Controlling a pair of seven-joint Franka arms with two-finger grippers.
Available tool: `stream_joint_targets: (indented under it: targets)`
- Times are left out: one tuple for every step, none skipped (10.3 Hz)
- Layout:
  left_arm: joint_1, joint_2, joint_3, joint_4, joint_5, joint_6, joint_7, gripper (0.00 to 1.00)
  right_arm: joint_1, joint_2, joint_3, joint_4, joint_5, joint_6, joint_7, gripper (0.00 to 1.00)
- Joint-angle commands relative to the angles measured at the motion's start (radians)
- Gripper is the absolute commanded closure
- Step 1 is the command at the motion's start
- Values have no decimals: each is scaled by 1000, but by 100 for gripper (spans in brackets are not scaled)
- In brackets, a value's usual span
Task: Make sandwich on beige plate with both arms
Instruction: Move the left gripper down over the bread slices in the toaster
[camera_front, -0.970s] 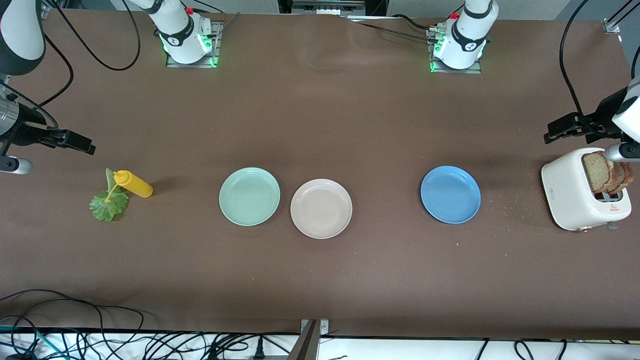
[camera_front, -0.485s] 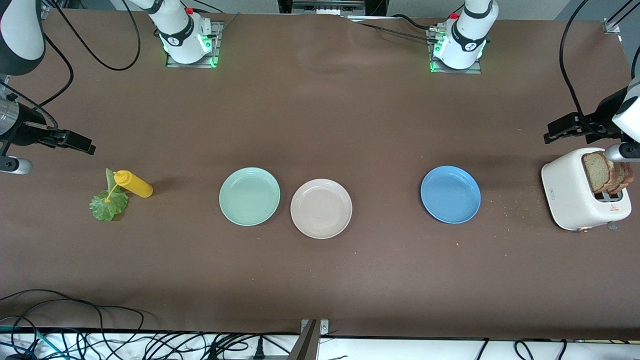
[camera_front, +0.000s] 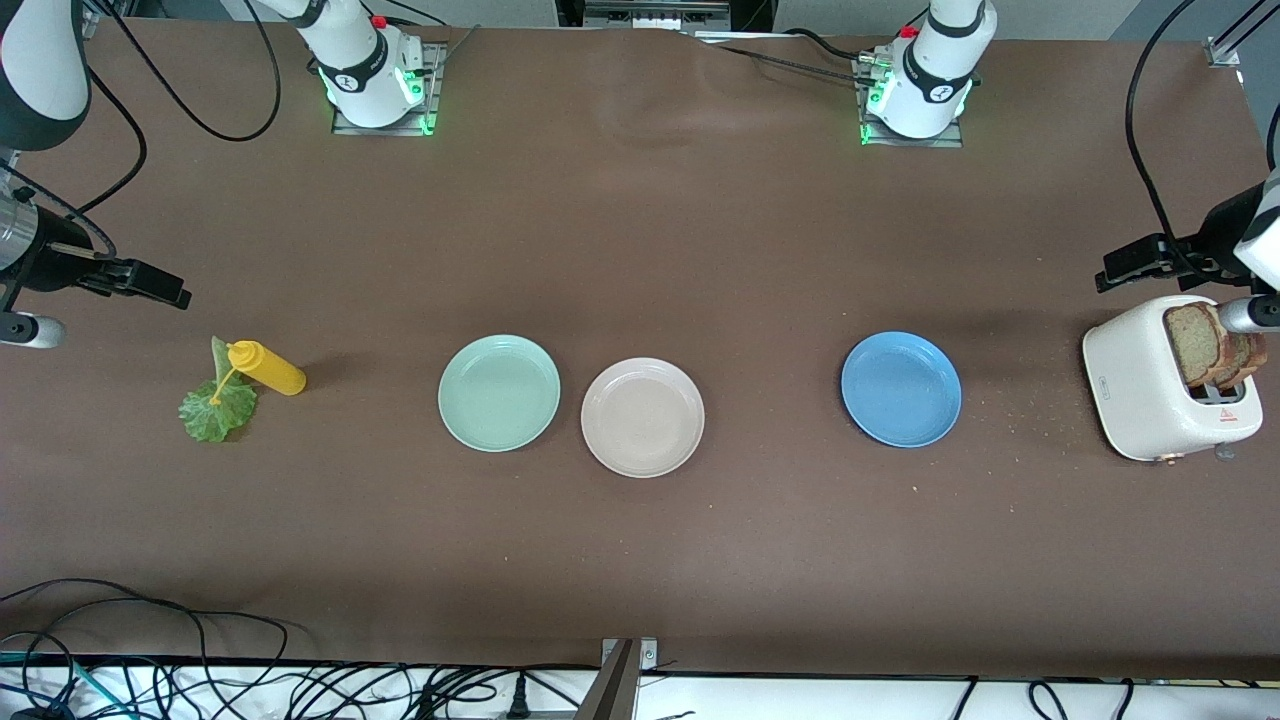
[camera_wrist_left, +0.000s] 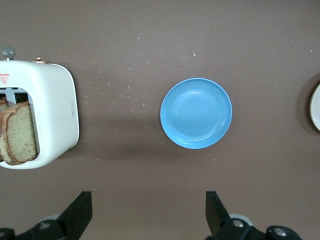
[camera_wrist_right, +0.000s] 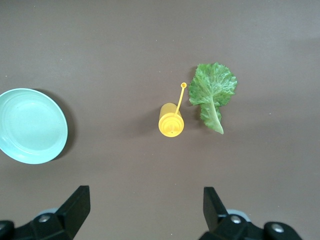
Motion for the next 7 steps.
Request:
stream_joint_targets:
  targets:
    - [23, 17, -2, 23, 56, -19, 8, 0, -5, -3, -11, 1, 18, -5, -22, 0]
    - [31, 18, -2, 25, 58, -15, 10, 0, -7, -3, -16, 1, 16, -7, -23, 0]
    - [34, 23, -2, 25, 68, -13, 10, 0, -7, -3, -17, 1, 16, -7, -23, 0]
    - [34, 37, -1, 25, 90, -13, 7, 0, -7, -3, -19, 1, 14, -8, -25, 0]
    - [35, 69, -1, 25, 110, -13, 7, 0, -7, -3, -22, 1, 14, -8, -26, 0]
    - [37, 75, -1, 25, 136, -13, 7, 0, -7, -3, -33, 1, 14, -8, -26, 0]
    - [40, 92, 1, 25, 148, -15, 10, 0, -7, -3, -33, 1, 14, -8, -31, 0]
